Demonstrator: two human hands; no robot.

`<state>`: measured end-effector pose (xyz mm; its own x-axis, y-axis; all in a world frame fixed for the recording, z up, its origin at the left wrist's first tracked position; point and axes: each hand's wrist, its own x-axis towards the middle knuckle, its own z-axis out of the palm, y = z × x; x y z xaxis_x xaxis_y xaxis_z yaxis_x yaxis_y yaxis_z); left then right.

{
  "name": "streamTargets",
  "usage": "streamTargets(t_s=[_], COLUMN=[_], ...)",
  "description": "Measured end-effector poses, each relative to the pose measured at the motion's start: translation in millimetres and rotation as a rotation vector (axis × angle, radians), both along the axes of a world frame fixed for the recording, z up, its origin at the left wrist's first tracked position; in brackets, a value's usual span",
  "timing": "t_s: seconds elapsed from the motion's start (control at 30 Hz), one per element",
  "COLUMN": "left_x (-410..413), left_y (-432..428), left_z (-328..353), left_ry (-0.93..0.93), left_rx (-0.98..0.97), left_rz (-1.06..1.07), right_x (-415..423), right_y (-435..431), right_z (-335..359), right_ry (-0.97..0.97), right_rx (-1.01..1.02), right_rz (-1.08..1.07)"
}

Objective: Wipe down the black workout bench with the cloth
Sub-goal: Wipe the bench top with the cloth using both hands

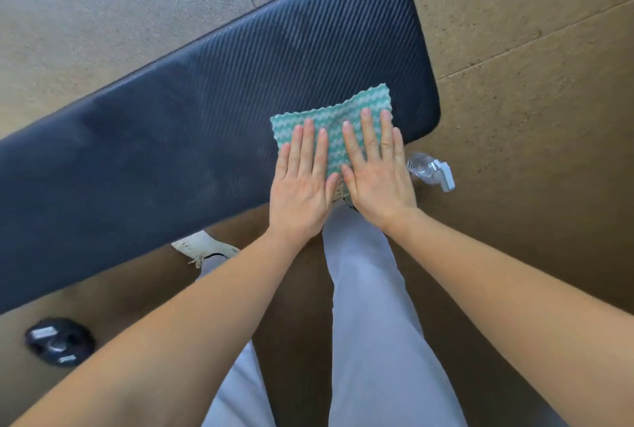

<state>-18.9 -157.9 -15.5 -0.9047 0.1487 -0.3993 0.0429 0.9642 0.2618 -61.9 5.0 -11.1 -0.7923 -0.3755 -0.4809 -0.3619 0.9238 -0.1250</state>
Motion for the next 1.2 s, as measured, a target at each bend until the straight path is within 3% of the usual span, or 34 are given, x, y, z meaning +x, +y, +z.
streamTargets(t_s=[0.33,0.57,0.9,1.07,1.2], left_x=[146.7,101.3,1.3,26.9,97.3], left_y=[-129.0,-210.4,-314.5,-299.3,-269.0], left_z=[17.3,2.0,-10.7,-6.9,-2.3], left_ry=[-0.178,-0.113,0.050,0.038,-0.034], left_rx=[-0.140,-0.172,-0.233,-0.213,-0.188], left_rz=[0.419,0.615,0.586,0.570,0.544], right_x=[87.5,48.8,-47.2,-31.3,26.7], right_y=[-165.7,-261.6,-360.2,-346.8,-313.0], right_z=[3.7,-6.6,-15.9,-12.4,-6.5], right_ry=[-0.105,-0.003,0.131,0.112,0.028], right_rx=[-0.173,-0.174,-0.212,-0.189,-0.147], right_rz=[0.381,0.466,0.450,0.492,0.562])
